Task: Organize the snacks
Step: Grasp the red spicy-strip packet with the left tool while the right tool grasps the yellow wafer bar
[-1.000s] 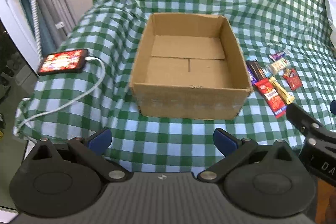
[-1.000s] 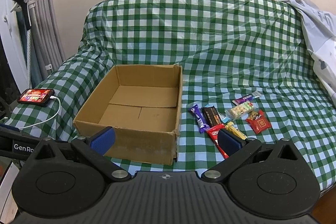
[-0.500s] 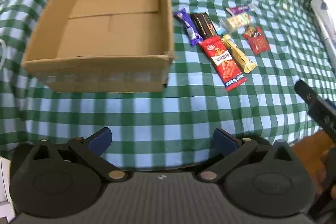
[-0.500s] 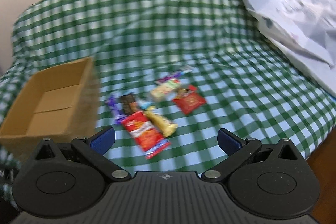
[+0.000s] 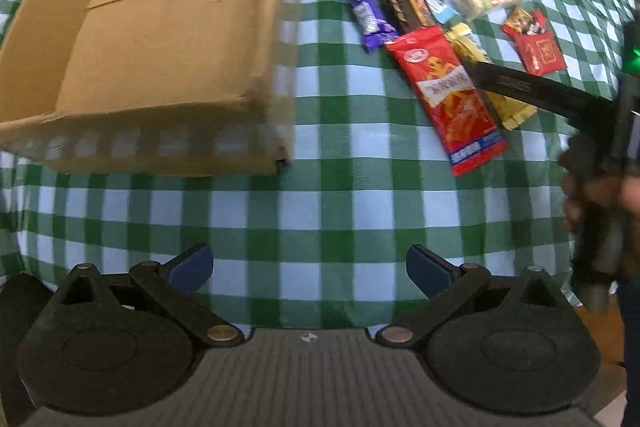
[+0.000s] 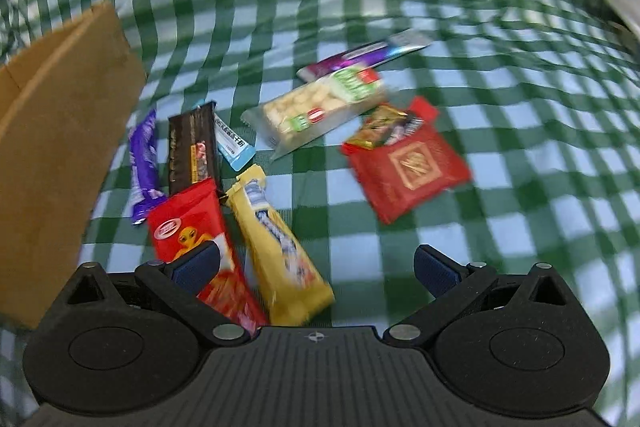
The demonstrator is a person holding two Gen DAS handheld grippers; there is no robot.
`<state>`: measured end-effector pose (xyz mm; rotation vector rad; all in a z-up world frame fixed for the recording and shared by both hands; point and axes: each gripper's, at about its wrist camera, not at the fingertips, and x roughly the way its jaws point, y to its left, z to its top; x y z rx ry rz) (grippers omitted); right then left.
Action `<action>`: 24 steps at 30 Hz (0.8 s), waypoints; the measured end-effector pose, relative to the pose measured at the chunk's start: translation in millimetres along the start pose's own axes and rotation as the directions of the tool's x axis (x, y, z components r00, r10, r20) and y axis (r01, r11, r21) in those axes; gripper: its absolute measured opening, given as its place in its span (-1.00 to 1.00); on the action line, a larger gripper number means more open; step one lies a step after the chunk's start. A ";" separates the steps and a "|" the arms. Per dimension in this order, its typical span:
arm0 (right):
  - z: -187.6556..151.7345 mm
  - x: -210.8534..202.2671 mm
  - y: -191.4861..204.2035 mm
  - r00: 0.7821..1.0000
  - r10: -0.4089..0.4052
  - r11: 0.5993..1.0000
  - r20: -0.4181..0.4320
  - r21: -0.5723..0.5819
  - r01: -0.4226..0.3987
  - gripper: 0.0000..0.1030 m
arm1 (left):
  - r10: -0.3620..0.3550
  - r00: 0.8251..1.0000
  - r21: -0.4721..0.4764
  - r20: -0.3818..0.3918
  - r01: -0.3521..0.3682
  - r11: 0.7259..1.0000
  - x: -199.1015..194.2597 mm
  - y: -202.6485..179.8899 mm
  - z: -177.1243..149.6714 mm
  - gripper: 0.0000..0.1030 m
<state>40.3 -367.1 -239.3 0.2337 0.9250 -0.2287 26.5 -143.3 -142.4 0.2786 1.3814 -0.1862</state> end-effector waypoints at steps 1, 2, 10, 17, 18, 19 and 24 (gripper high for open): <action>1.7 5.6 0.6 1.000 0.014 1.000 -0.005 -0.013 -0.014 0.69 | -0.002 1.000 0.010 -0.002 0.002 1.000 2.3 -5.7 2.5 0.99; 2.5 10.7 1.0 0.999 0.033 0.999 -0.014 -0.026 -0.034 0.34 | -0.004 1.000 0.022 -0.001 0.004 1.000 4.2 -11.7 5.0 0.99; -20.5 -26.1 -49.8 0.999 -0.047 0.997 0.014 0.058 0.046 -0.50 | -0.077 0.994 0.044 0.075 0.074 0.996 12.1 -58.0 36.4 0.99; -49.0 -36.0 -90.8 0.995 -0.095 0.983 0.022 0.162 0.091 -0.34 | -0.095 0.991 -0.036 0.091 0.099 0.994 61.1 -86.5 88.3 0.99; -47.5 -35.5 -89.2 0.996 -0.086 0.986 0.027 0.149 0.081 -0.25 | -0.087 0.993 -0.049 0.082 0.091 0.995 70.6 -87.7 95.3 0.99; -44.9 -33.0 -87.9 0.996 -0.082 0.988 0.031 0.135 0.077 0.04 | -0.077 0.995 -0.057 0.066 0.081 0.995 81.4 -88.4 102.2 1.00; -46.0 -19.9 -78.8 0.987 -0.149 0.987 0.054 0.072 0.145 0.60 | -0.079 0.997 -0.085 0.021 0.080 0.993 106.2 -86.0 113.4 1.00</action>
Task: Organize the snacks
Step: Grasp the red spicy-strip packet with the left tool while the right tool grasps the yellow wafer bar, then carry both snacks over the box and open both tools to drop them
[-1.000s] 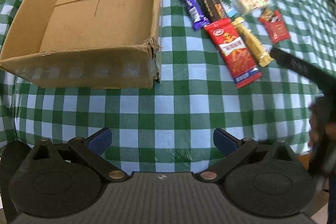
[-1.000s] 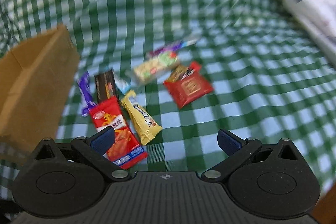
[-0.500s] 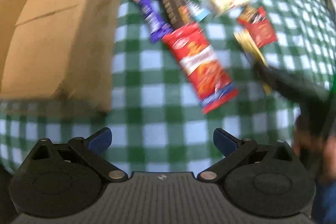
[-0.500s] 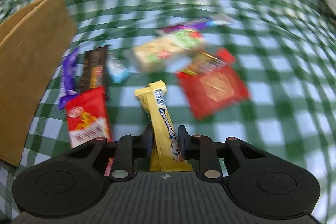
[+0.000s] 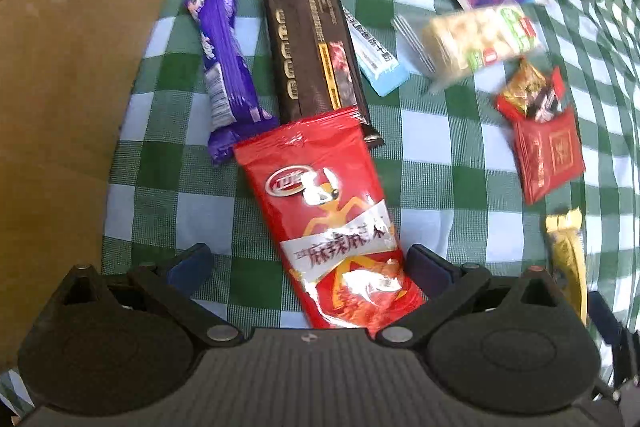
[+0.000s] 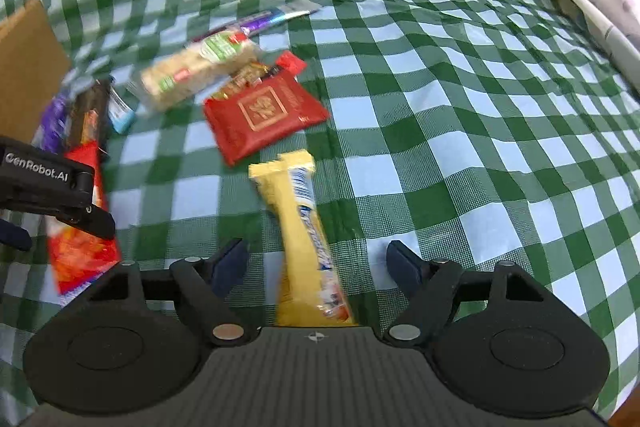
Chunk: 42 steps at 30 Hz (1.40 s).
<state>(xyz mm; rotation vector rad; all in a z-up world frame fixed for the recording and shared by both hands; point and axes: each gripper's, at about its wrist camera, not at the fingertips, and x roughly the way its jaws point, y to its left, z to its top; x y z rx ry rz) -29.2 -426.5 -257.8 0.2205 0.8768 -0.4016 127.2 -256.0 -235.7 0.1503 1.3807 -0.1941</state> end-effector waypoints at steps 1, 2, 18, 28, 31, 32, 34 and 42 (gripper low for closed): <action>-1.2 0.5 1.2 1.000 -0.003 1.000 0.008 -0.005 0.003 0.61 | 0.004 1.000 0.018 0.004 -0.004 1.000 1.2 -1.9 -0.3 1.00; -2.5 -0.2 1.9 1.000 -0.007 1.000 0.016 -0.008 0.007 0.61 | 0.007 1.000 0.033 0.012 -0.007 0.999 1.7 -3.3 -1.3 1.00; -8.3 -27.6 1.7 0.999 -0.019 0.998 0.038 0.068 0.016 -0.69 | -0.011 0.998 0.017 0.057 0.010 1.000 -50.3 28.7 -26.4 -0.02; -21.8 -125.0 25.9 0.984 0.043 0.992 0.175 0.112 -0.063 -0.70 | -0.095 0.984 0.136 0.148 0.075 0.988 -134.5 64.0 -98.6 -0.02; -35.9 -157.4 49.8 0.978 0.082 0.991 0.193 0.092 -0.101 -0.70 | -0.095 0.979 0.148 0.180 0.069 0.987 -160.8 87.0 -122.8 -0.02; -40.6 -167.4 59.9 0.975 0.095 0.991 0.201 0.078 -0.112 -0.70 | -0.093 0.977 0.148 0.190 0.066 0.987 -168.9 96.1 -130.3 -0.02; -46.7 -184.4 79.5 0.969 0.129 0.987 0.209 0.064 -0.145 -0.70 | -0.090 0.974 0.142 0.207 0.061 0.988 -183.2 114.0 -141.8 -0.02; -76.2 -253.6 158.5 0.929 0.313 0.950 0.199 -0.046 -0.310 -0.70 | -0.038 0.965 0.040 0.261 0.029 0.999 -227.7 202.5 -193.1 -0.02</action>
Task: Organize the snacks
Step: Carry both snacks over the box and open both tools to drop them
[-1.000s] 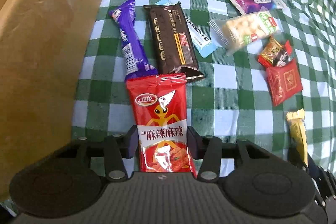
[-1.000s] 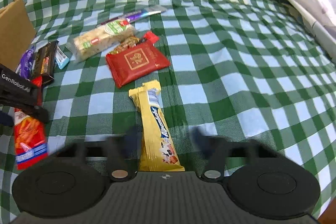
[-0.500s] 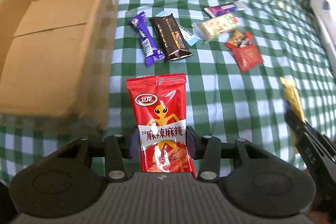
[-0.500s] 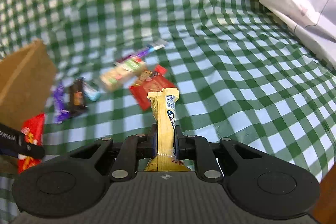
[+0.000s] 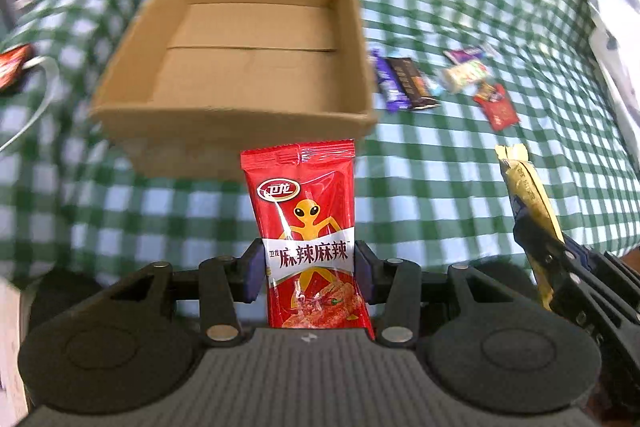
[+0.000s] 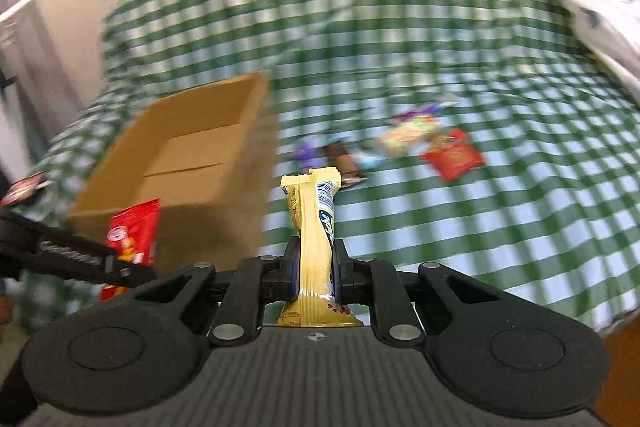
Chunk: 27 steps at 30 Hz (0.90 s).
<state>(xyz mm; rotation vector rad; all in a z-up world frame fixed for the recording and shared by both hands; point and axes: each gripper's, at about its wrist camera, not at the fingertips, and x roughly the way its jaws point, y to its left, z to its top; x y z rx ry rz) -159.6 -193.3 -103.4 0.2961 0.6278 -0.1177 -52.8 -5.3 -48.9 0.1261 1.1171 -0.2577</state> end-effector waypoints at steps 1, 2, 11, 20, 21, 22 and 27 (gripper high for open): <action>-1.9 -4.6 10.7 1.000 0.017 1.000 -0.003 -0.013 -0.017 -0.70 | 0.004 1.000 -0.015 0.001 -0.004 1.000 -5.6 8.8 -5.4 -0.02; -4.1 -9.5 22.6 0.999 0.033 0.999 -0.008 -0.026 -0.033 -0.70 | 0.002 1.000 -0.031 0.001 -0.002 1.000 -12.3 18.9 -10.4 -0.02; -11.4 -47.3 93.6 0.998 0.063 0.987 -0.008 -0.146 -0.063 -0.70 | -0.049 0.996 -0.122 0.070 0.058 0.991 -51.9 69.6 -40.2 -0.02; -17.2 -73.7 126.0 0.999 0.036 0.976 0.032 -0.214 -0.029 -0.70 | -0.072 0.986 -0.122 0.152 0.091 0.988 -81.7 90.7 -63.2 -0.02; -19.3 -74.6 126.7 0.999 0.037 0.977 0.025 -0.212 -0.030 -0.70 | -0.073 0.986 -0.121 0.152 0.092 0.988 -82.8 91.4 -65.1 -0.02; -19.8 -75.1 126.5 0.999 0.035 0.977 0.020 -0.210 -0.030 -0.70 | -0.075 0.986 -0.123 0.151 0.094 0.988 -83.4 92.7 -67.2 -0.02; -18.2 -76.1 128.1 0.999 0.027 0.975 0.022 -0.221 -0.021 -0.70 | -0.078 0.984 -0.146 0.160 0.101 0.984 -85.7 99.9 -69.1 -0.02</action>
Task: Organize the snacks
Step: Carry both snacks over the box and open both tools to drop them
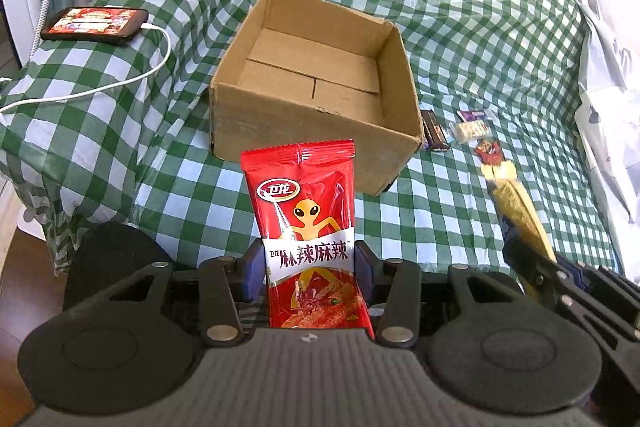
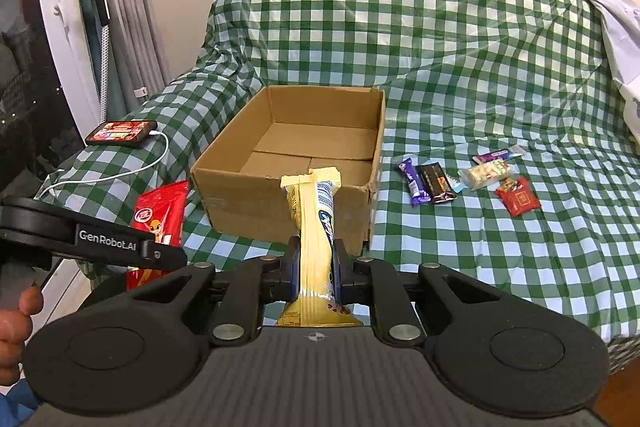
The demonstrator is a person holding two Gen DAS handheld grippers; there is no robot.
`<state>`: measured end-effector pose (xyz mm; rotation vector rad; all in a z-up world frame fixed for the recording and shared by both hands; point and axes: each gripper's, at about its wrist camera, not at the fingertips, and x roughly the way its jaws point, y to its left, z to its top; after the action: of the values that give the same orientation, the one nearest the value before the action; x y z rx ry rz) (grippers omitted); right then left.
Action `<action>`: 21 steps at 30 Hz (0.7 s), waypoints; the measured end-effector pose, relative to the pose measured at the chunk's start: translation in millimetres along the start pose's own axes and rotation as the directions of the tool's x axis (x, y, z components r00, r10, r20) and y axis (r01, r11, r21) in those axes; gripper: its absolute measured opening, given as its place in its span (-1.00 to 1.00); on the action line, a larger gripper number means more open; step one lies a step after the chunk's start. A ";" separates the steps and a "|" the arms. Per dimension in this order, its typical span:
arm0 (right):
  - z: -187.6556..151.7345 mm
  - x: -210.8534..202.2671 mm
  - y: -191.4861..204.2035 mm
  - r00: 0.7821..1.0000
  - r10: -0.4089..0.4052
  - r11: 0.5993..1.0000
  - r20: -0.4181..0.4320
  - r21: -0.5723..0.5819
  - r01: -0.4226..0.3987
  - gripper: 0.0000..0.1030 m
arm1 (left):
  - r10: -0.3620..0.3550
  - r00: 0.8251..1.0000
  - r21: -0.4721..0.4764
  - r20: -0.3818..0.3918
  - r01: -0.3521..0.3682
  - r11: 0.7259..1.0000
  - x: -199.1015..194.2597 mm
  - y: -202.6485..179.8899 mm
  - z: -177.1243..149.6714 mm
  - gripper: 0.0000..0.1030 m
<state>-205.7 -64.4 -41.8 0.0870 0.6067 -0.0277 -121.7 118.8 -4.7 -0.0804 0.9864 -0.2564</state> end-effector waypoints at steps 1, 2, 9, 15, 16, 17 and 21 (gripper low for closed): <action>0.2 0.6 0.9 1.000 0.001 1.000 -0.003 -0.004 -0.001 -0.70 | 0.000 1.000 -0.001 0.003 0.000 1.000 -0.1 1.1 0.6 -0.02; 0.2 1.5 1.2 1.000 0.002 1.000 -0.007 -0.008 -0.002 -0.70 | 0.001 1.000 0.001 0.004 -0.001 1.000 0.1 1.2 1.3 -0.02; 3.5 14.6 -0.2 0.999 -0.010 1.000 -0.039 -0.012 0.009 -0.70 | 0.017 1.000 0.009 -0.004 -0.017 1.000 8.5 5.1 13.5 -0.02; 20.9 30.8 -1.5 0.999 -0.028 0.999 -0.041 -0.032 0.027 -0.70 | 0.027 1.000 0.010 0.008 -0.027 1.000 18.0 10.8 44.4 -0.02; 24.3 33.7 -1.5 0.999 -0.031 0.999 -0.040 -0.036 0.030 -0.70 | 0.024 1.000 0.008 0.010 -0.024 1.000 20.0 12.1 52.0 -0.02; 29.1 38.3 -1.5 0.999 -0.033 0.999 -0.039 -0.037 0.032 -0.70 | 0.018 1.000 0.005 0.012 -0.018 1.000 22.1 13.4 59.9 -0.02; 47.6 58.2 -3.1 0.999 -0.035 0.998 -0.035 -0.043 0.034 -0.70 | 0.007 0.999 0.003 0.032 -0.007 1.000 31.2 14.1 91.1 -0.02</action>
<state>-131.0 -71.8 -36.3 0.0356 0.6446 -0.0467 -26.9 120.2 17.6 -0.0782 0.9539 -0.2494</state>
